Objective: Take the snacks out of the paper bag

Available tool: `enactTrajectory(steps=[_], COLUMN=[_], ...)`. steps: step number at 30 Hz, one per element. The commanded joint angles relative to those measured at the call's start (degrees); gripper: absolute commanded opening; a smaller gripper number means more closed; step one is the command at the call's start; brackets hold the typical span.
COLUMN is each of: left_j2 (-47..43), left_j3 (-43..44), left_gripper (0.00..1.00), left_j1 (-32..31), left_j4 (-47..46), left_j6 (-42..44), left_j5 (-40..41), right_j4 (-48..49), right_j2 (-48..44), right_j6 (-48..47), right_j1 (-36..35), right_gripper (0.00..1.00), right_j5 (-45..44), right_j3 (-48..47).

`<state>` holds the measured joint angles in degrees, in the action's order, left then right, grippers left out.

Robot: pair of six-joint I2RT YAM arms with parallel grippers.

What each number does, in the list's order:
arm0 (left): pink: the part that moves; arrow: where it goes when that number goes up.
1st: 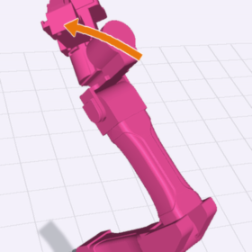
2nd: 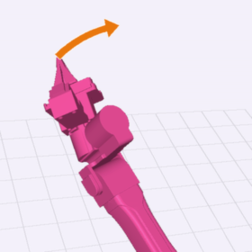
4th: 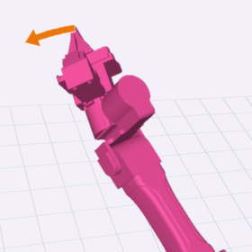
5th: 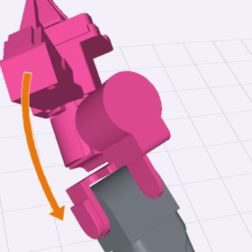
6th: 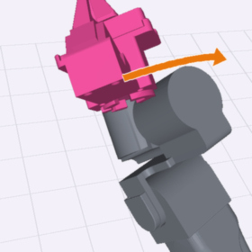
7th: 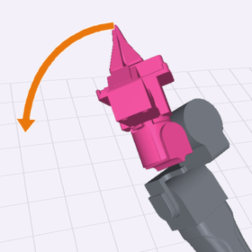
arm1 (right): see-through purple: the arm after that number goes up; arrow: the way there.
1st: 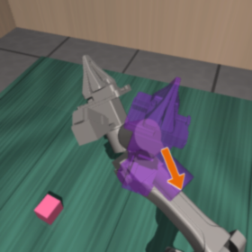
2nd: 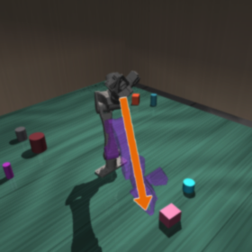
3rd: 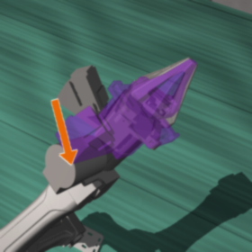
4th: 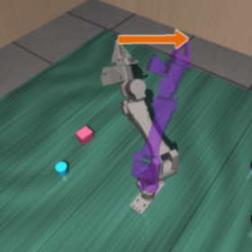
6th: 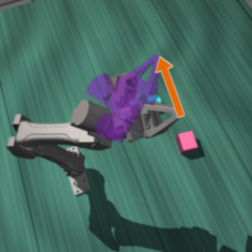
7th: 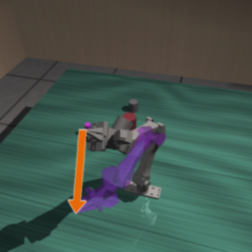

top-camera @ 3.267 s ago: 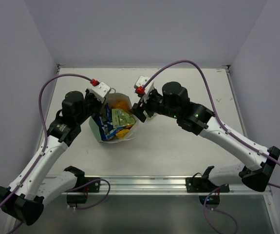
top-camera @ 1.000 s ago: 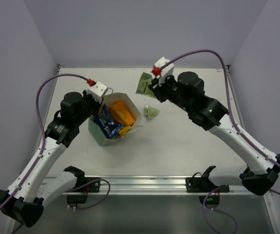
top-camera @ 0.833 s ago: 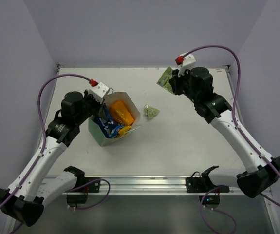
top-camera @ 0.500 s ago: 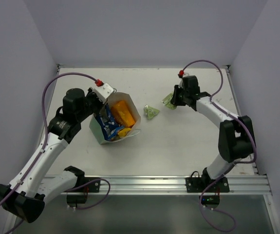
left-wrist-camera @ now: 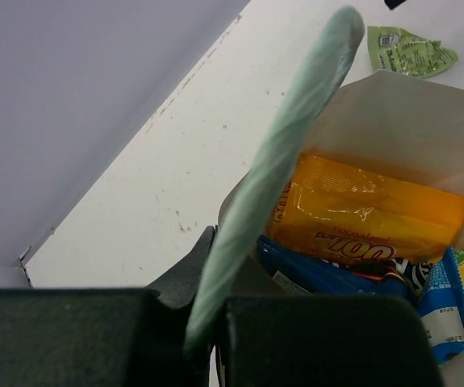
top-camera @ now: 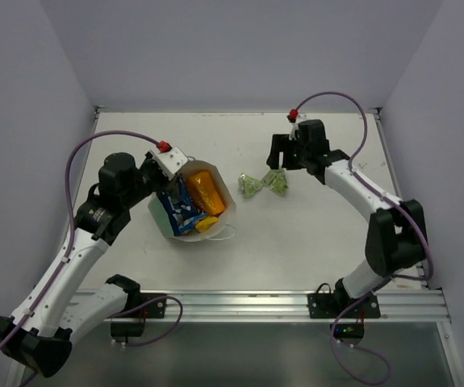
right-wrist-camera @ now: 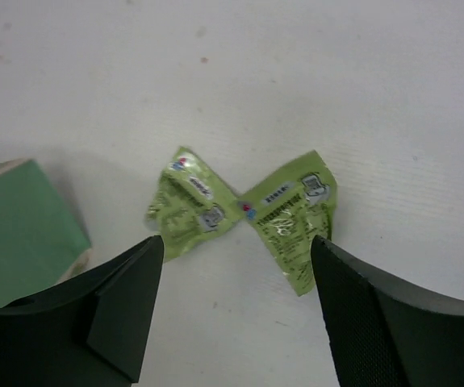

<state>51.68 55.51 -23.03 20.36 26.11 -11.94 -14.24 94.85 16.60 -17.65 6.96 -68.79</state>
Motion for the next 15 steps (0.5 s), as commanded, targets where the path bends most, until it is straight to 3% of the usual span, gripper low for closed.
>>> enactTrajectory(steps=[1, 9, 15], left_j2=[-2.4, -2.6, -4.1], left_j3=[1.1, 1.1, -0.5], left_gripper=[0.00, 0.00, 0.00], left_j1=[-0.4, -0.4, -0.4], left_j4=[-6.5, -6.4, -6.4], left_j6=[-0.3, 0.3, 2.4], left_j5=[0.8, -0.4, -2.8], right_j4=[-0.9, -7.8, -10.1], right_j2=[-14.7, -22.3, -18.0], right_j6=[-9.1, -27.0, -34.5], right_j1=[-8.1, -29.9, -37.4], right_gripper=[0.76, 0.73, 0.73], right_j5=[0.3, 6.6, 11.1], right_j3=[-2.9, -7.8, -9.2])
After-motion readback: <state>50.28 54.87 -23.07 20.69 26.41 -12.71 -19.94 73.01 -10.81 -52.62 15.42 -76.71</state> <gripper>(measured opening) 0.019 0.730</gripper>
